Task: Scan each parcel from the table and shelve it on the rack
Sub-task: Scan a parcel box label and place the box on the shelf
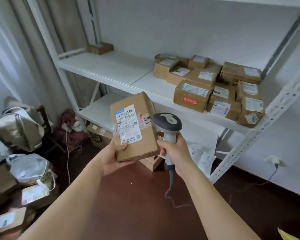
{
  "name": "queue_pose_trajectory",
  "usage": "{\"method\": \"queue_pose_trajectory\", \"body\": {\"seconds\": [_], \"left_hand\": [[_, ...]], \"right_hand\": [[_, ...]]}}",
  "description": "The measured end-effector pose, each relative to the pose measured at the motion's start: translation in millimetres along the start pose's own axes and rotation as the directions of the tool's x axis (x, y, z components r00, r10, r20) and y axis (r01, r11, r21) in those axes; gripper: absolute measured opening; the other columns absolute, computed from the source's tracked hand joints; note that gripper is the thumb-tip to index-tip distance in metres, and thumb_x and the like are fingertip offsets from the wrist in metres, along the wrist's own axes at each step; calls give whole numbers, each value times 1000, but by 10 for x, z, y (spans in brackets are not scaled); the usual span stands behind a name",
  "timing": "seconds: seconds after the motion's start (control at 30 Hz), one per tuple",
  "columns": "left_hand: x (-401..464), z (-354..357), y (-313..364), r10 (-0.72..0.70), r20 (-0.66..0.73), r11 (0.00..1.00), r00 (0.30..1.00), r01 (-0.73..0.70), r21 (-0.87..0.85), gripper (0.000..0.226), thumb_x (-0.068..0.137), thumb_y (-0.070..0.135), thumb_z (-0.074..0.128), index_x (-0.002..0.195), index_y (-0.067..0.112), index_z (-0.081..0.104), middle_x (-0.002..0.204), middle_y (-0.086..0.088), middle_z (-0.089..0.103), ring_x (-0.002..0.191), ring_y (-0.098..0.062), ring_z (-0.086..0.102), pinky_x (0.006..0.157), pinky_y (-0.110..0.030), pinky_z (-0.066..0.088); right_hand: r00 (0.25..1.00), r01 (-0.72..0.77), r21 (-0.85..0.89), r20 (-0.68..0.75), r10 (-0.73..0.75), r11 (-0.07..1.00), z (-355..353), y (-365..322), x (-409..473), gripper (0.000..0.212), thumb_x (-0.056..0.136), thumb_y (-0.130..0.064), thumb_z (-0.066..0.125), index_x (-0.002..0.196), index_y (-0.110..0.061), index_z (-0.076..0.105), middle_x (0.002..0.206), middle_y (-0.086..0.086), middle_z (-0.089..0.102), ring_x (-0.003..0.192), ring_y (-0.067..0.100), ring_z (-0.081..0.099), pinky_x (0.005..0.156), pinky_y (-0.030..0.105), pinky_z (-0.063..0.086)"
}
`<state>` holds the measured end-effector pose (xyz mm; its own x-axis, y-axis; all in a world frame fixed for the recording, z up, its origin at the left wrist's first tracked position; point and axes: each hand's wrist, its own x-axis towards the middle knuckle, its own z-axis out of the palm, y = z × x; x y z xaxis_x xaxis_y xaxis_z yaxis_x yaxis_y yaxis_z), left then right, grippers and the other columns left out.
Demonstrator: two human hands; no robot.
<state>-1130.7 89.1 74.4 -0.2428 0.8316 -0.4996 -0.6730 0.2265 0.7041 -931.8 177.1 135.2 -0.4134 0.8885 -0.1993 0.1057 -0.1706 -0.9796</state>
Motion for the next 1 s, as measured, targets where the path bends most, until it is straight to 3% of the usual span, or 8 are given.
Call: {"method": "queue_pose_trajectory", "body": {"seconds": [0.17, 0.4, 0.63, 0.9, 1.0], "left_hand": [[386, -439, 702, 80, -40, 997, 996, -80, -7, 58, 84, 10, 64, 131, 42, 52, 128, -1, 65, 113, -31, 64, 93, -59, 50], [1259, -797, 1986, 198, -145, 974, 969, -177, 144, 45, 93, 12, 60, 129, 39, 53, 123, 1, 64, 111, -27, 63, 77, -50, 59], [2123, -1103, 3130, 262, -239, 953, 935, -211, 219, 44, 93, 16, 64, 127, 42, 57, 123, 2, 67, 111, -27, 65, 82, -56, 57], [3142, -1659, 4273, 211, -273, 925, 939, -101, 367, 34, 97, 20, 58, 126, 37, 56, 125, 0, 61, 111, -29, 61, 73, -51, 60], [3543, -1851, 4683, 166, -244, 898, 955, -44, 437, 36, 97, 21, 58, 129, 37, 54, 124, -2, 58, 111, -31, 60, 56, -43, 60]], "right_hand": [[998, 31, -26, 48, -30, 999, 684, -195, 719, 21, 86, -2, 63, 95, -20, 56, 63, 1, 55, 48, 10, 49, 51, 22, 48], [993, 35, 40, 113, -39, 999, 1549, -420, 2135, 22, 85, -2, 64, 98, -18, 57, 63, 5, 55, 49, 14, 49, 57, 30, 47], [994, -11, 128, 108, -3, 992, 2306, -796, 3344, 23, 84, -1, 65, 101, -16, 59, 72, 6, 58, 48, 14, 46, 53, 29, 44], [999, 0, 141, 37, -5, 990, 3025, -906, 4377, 24, 87, 1, 62, 98, -20, 58, 101, 4, 70, 51, 13, 45, 55, 27, 44], [999, -13, 107, -45, 18, 994, 3321, -888, 4723, 25, 88, 0, 61, 99, -22, 57, 104, 4, 71, 50, 13, 45, 58, 28, 44]]}}
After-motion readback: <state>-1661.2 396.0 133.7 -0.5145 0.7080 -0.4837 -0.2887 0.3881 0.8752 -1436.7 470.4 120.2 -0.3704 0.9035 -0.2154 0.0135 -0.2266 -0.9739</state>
